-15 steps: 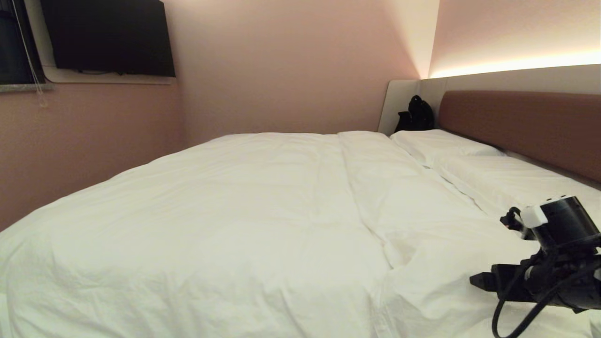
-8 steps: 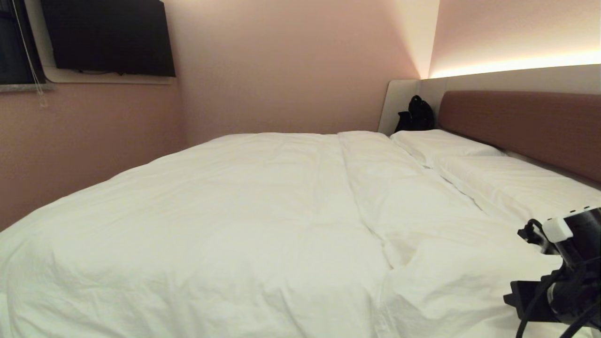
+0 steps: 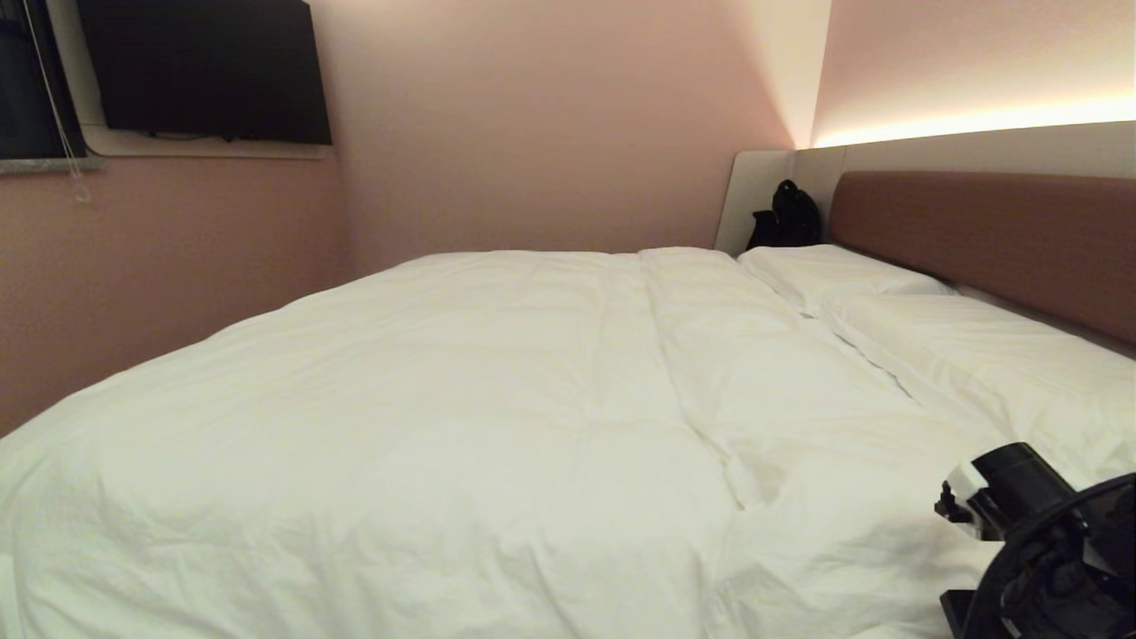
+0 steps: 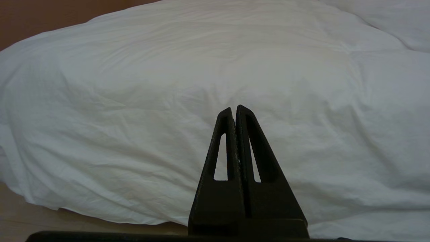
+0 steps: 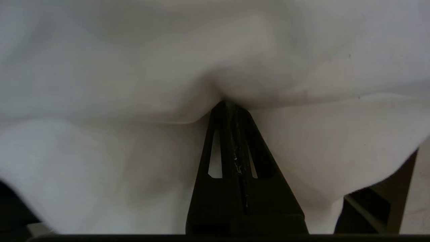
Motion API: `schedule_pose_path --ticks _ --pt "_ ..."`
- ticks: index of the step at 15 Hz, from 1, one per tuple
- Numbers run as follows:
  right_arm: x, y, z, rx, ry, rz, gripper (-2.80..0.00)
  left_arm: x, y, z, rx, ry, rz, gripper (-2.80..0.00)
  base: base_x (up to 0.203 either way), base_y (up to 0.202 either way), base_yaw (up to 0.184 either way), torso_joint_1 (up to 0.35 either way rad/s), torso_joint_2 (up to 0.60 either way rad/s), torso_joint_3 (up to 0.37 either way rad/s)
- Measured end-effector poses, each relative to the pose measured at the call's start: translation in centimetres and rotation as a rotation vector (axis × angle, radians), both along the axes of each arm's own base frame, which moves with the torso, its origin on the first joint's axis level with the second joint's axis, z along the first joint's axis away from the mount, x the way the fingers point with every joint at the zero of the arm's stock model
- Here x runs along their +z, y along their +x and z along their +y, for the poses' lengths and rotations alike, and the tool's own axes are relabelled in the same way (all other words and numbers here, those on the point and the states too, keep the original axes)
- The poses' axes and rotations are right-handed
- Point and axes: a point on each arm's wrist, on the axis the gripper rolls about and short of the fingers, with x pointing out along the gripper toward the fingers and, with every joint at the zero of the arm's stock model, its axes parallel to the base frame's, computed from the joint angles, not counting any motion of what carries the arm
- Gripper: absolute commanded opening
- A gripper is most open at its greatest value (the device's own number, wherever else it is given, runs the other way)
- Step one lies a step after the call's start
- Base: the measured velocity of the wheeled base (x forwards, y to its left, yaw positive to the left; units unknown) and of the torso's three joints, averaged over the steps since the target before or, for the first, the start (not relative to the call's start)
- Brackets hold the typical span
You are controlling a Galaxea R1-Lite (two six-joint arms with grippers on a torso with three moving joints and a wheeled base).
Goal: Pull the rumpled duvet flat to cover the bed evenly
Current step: Flatten the corners of the folded blanket
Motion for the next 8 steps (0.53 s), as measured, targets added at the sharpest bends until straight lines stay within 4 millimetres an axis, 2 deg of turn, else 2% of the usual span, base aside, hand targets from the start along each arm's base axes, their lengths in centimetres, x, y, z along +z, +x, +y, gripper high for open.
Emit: schedule_pose_path --ticks 4,8 --pt "-4.6 2.0 -1.3 -0.029 -0.04 0.138 -2.8 0.0 0.0 0.0 -0.002 -0.001 0.0 -2.8 0.0 0.0 0.0 0.0 0.0 0.0" --pt "-7.1 2.6 -2.0 -0.032 -0.092 0.154 -2.8 0.0 0.0 0.0 0.0 -0.001 0.0 -2.8 0.0 0.0 0.0 0.0 0.0 0.0"
